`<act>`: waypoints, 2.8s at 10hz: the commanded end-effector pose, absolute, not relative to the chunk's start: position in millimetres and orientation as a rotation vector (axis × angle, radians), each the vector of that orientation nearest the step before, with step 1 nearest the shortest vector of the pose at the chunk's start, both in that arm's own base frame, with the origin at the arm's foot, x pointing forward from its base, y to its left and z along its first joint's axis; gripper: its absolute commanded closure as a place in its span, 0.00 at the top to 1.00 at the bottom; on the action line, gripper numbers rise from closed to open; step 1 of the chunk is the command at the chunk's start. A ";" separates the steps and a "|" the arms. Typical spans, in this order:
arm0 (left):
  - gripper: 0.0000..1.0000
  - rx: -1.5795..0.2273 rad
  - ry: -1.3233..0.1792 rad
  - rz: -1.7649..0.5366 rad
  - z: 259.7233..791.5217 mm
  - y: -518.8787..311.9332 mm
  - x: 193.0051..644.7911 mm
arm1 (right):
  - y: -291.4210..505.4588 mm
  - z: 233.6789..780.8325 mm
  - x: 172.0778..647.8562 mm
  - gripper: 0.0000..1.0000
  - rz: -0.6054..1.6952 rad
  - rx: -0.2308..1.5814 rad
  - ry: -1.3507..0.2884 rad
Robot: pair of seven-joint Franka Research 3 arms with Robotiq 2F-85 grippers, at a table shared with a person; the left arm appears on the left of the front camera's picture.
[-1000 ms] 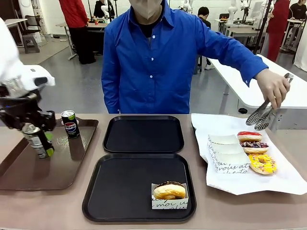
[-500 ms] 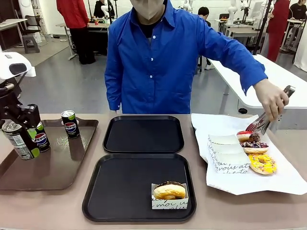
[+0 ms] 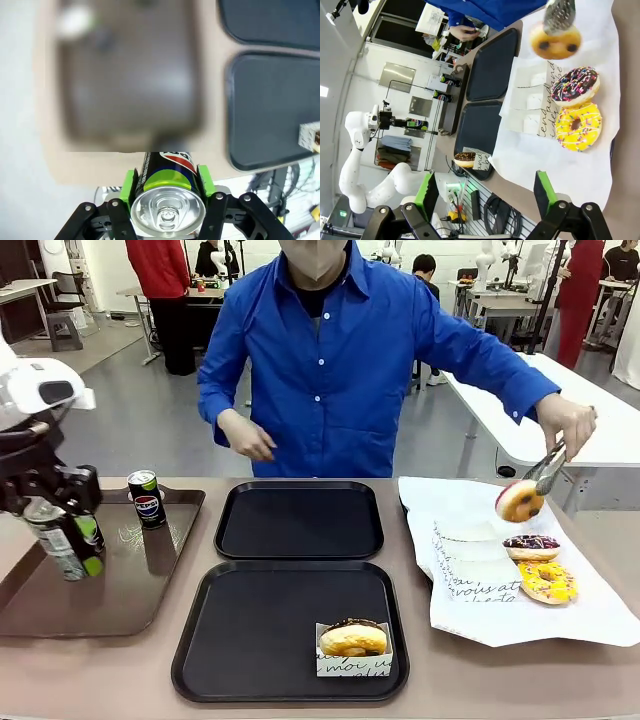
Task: Set up donuts and drinks on trays.
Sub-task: Pick up one Pepsi coke and place it on the Flat Tray.
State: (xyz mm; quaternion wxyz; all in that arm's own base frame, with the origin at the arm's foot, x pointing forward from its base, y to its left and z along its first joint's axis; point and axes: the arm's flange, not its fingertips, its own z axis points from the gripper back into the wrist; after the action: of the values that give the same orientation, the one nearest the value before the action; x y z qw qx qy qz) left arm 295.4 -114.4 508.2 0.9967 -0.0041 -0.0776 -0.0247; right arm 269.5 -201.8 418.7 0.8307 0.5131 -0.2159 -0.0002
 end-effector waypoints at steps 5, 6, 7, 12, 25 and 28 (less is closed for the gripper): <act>0.58 -0.038 -0.083 -0.286 491.2 -243.3 294.0 | -202.1 420.4 272.0 1.00 -0.001 1.110 -0.483; 0.58 -0.024 -0.069 -0.310 485.7 -262.5 294.4 | -202.1 420.4 272.0 1.00 -0.001 1.110 -0.483; 0.58 0.005 -0.068 -0.335 479.4 -285.9 295.8 | -202.1 420.4 272.0 1.00 -0.001 1.110 -0.483; 0.58 0.091 -0.052 -0.420 439.2 -366.3 313.2 | -202.1 420.4 272.0 1.00 -0.001 1.110 -0.483; 0.58 0.046 -0.102 -0.607 500.7 -208.0 224.1 | -202.1 420.4 272.0 1.00 -0.001 1.110 -0.483; 0.58 0.016 -0.059 -0.578 497.7 -180.6 232.0 | -202.1 420.4 272.0 1.00 -0.001 1.110 -0.483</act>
State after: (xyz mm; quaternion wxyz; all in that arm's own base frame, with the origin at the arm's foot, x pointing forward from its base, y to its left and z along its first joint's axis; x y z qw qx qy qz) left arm 216.1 -177.2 508.2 0.9579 0.0044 -0.0391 -0.2845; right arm 269.3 -202.7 419.3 0.8311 0.5122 -0.2164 -0.0010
